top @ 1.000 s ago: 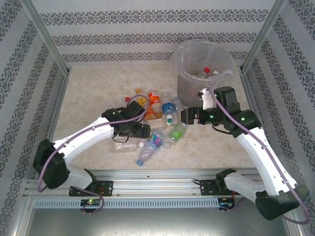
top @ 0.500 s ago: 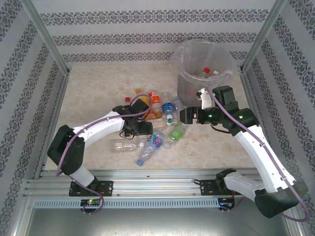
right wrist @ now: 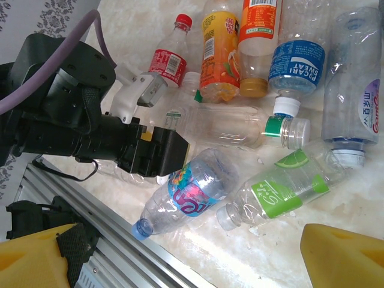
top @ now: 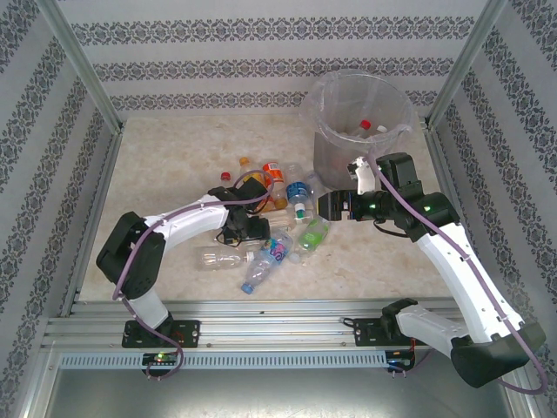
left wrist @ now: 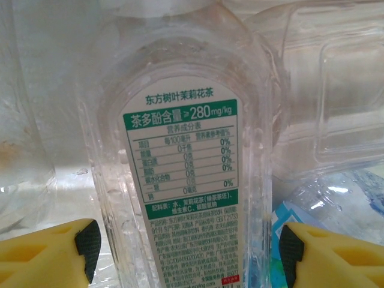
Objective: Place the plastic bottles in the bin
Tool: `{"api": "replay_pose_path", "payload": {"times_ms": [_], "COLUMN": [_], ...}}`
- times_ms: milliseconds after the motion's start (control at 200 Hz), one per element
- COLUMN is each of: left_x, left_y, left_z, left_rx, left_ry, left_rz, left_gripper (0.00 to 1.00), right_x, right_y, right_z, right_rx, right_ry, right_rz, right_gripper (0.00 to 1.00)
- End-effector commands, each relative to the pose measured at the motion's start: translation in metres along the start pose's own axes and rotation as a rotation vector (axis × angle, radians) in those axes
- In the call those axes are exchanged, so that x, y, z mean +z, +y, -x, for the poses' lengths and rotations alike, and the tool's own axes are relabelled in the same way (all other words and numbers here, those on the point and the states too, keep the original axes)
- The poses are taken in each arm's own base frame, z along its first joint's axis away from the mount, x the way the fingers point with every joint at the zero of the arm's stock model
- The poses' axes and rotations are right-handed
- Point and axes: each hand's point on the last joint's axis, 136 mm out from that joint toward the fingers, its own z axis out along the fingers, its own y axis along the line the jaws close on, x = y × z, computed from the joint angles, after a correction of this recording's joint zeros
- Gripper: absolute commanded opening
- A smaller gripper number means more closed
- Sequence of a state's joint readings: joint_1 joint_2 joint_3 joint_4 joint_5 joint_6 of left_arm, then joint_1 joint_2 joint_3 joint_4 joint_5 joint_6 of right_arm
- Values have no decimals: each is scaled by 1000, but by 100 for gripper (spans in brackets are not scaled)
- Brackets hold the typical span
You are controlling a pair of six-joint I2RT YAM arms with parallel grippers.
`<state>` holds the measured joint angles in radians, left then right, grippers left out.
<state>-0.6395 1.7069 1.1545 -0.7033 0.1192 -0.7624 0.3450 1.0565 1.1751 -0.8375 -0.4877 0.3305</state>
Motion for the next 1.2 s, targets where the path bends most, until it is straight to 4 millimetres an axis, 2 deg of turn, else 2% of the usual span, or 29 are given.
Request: {"api": "replay_pose_path", "payload": {"times_ms": [0,245,530,889,989,1124,1194], "left_x": [-3,-16,-35,-95,-119,-153,-164], "left_y": [-2,-6,-5,-16,-31,-61,-70], "left_z": [12,19,23,34,33,22,15], "left_rx": [-25,-22,-23,41,99,222,254], "left_ry": [-34,-76,-119,-272,-335,-403,-419], "left_rz": [0,-28,-44,-172,-296,-538,-621], "left_gripper": [76,66,60,57,56,55,55], "right_x": [-4,0,0,11,16,22,24], "right_y": [5,3,5,11,16,24,29], "right_z": [0,-2,-3,4,7,12,15], "right_rx": [-18,-7,2,104,156,192,195], "right_ry": [-9,-6,-16,-48,-52,-43,-42], "right_rz": [5,5,25,100,144,200,220], "right_gripper": [92,92,92,91,91,91,92]}}
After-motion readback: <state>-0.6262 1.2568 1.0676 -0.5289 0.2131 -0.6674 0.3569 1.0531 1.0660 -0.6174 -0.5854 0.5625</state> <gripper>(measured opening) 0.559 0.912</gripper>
